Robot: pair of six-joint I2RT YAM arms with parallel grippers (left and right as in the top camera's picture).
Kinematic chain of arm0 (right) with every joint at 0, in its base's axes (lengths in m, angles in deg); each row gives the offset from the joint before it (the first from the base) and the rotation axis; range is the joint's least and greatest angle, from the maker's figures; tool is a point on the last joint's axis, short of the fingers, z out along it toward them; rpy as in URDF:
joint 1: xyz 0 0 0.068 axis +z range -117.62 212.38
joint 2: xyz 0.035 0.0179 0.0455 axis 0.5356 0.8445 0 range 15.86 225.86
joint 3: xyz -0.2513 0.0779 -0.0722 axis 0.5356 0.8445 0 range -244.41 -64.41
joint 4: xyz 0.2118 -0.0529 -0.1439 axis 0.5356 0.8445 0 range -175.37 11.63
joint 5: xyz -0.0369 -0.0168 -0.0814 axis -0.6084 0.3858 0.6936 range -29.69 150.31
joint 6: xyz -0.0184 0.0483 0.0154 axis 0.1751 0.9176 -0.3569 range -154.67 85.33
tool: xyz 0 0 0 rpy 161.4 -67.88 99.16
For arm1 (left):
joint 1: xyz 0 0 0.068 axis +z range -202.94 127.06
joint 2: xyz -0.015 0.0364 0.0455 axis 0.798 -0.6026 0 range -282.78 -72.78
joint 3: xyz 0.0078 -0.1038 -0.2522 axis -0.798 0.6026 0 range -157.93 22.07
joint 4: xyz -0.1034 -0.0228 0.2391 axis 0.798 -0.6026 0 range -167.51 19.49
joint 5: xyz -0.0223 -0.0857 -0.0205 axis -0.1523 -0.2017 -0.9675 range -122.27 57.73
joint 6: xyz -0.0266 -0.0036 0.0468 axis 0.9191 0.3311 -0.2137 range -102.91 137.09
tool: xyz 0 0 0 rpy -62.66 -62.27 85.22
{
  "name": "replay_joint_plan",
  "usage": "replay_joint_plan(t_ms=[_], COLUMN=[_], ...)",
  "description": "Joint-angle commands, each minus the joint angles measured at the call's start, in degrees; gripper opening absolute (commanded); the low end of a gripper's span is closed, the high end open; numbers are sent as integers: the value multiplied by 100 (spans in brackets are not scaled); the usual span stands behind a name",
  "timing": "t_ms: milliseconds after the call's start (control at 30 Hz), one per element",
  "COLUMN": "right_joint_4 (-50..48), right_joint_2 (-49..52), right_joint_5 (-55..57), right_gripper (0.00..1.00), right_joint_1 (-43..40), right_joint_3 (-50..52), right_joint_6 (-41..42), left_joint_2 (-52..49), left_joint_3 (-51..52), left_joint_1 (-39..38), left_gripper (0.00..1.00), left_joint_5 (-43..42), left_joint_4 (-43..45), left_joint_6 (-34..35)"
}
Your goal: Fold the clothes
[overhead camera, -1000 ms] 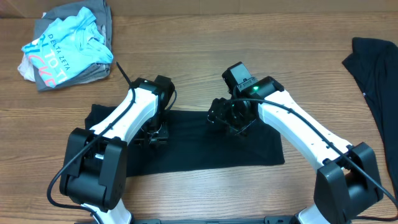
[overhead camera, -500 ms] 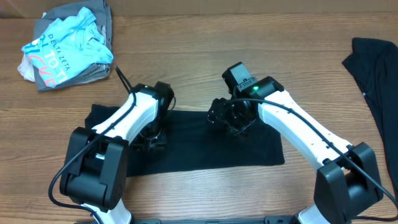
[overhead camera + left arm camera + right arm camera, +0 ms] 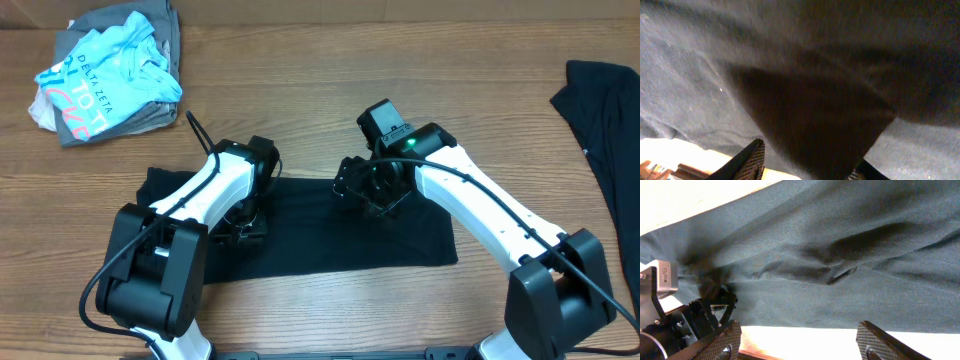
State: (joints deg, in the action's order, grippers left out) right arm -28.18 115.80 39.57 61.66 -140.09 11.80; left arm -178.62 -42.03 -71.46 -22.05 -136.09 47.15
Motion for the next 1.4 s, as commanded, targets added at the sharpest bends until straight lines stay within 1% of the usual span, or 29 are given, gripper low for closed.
replay_joint_plan(t_ms=[0, 33, 200, 233, 300, 367, 400, 600, 700, 767, 967, 1033, 1100, 1133, 1233, 1300, 1367], right_joint_4=[-15, -13, -11, -11, -13, -13, -15, -37, -37, -37, -33, -28, -61, -109, -264, -315, -350], right_joint_2=[15, 15, 15, 15, 15, 15, 15, 15, 15, 15, 15, 15, 15, 15, 22, 24, 26], right_joint_5=[37, 37, 39, 50, 81, 81, 81, 79, 76, 76, 76, 76, 81, 81, 81, 81, 83], right_gripper=[78, 78, 78, 79, 79, 79, 79, 79, 79, 79, 79, 79, 78, 78, 78, 78, 78], right_joint_1=[-4, -4, -4, -4, -4, -4, -4, -4, -4, -4, -2, -2, -2, -4, -4, -4, -9], right_joint_3=[31, 31, 31, 31, 31, 31, 31, 31, 31, 31, 35, 55, 160, 229, 450, 531, 581], right_joint_6=[-20, -20, -24, -22, -22, -22, -20, -15, -13, -4, 4, 4, 4, 2, 4, 4, 4], left_joint_2=[127, 127, 129, 129, 127, 129, 129, 129, 129, 129, 129, 129, 129, 129, 129, 129, 129], left_joint_3=[20, 20, 20, 20, 20, 17, 17, -15, -59, -74, -74, -74, -74, -74, -74, -74, -74], left_joint_1=[-26, -26, -26, -26, -26, -26, -26, -26, -24, -24, -26, -26, -24, -24, -24, -24, -26], left_gripper=[48, 48, 37, 33, 14, 6, 5, 4, 5, 11, 16, 19, 21, 18, 4, 4, 4], left_joint_5=[243, 243, 240, 240, 240, 240, 238, 197, 197, 195, 155, -17, -459, -597, -903, -1102, -1475], left_joint_4=[184, 229, 308, 302, 251, 125, 46, -442, -669, -789, -990, -1062, -1207, -1274, -1390, -1416, -1521], left_joint_6=[55, 57, 57, 50, -9, -9, -9, -9, -144, -227, -326, -391, -686, -761, -813, -949, -1182])
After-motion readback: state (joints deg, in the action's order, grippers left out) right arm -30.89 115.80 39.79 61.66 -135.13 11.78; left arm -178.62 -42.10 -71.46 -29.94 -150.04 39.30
